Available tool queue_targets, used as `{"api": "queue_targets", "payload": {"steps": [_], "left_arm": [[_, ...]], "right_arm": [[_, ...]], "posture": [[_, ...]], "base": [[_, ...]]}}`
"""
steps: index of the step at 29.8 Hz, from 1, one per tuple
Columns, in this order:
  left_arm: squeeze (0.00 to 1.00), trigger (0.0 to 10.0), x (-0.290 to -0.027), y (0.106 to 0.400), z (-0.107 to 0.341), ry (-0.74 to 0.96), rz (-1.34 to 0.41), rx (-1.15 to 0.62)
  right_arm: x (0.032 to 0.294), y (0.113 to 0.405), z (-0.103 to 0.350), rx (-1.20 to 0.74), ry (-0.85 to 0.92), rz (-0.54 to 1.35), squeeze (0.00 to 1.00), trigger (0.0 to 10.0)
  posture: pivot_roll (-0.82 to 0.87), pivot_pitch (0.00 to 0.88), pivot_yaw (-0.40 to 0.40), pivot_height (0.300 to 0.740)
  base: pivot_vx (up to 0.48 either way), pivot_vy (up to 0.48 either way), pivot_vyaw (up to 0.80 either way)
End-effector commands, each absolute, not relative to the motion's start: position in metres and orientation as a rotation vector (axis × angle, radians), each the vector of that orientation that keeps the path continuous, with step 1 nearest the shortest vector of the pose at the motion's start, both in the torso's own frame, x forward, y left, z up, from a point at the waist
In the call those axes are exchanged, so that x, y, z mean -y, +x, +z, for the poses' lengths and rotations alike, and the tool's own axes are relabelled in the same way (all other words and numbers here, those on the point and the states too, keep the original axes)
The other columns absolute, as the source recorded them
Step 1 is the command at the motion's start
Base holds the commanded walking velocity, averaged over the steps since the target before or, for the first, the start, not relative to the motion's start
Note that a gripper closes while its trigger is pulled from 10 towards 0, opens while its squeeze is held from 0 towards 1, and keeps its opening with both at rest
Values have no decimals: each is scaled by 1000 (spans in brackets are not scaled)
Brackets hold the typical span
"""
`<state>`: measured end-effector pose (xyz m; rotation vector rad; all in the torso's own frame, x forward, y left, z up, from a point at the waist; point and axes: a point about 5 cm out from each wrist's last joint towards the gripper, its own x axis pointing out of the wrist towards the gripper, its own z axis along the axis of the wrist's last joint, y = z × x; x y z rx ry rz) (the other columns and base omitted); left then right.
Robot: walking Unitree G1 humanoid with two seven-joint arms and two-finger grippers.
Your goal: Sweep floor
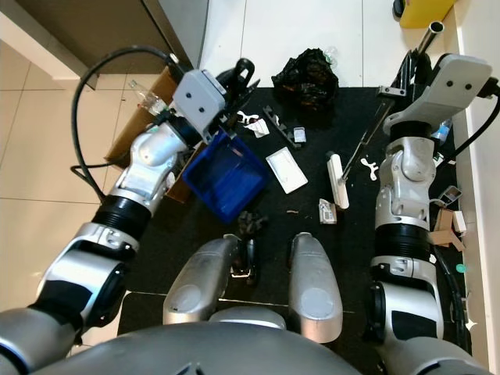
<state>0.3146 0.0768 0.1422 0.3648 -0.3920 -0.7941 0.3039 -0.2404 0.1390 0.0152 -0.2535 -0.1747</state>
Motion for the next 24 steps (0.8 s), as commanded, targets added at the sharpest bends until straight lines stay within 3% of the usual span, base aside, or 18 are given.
{"api": "queue_targets", "payload": {"steps": [1,24], "left_arm": [[0,10000,-85,314,146,396,-793,401],[0,10000,-84,287,89,483,-880,231]], "right_arm": [[241,303,143,278,4,-168,0,10000],[242,303,144,283,5,-171,0,10000]], "posture": [[-23,137,143,740],[-36,142,140,740]], "base": [[0,0,0],[0,0,0]]}}
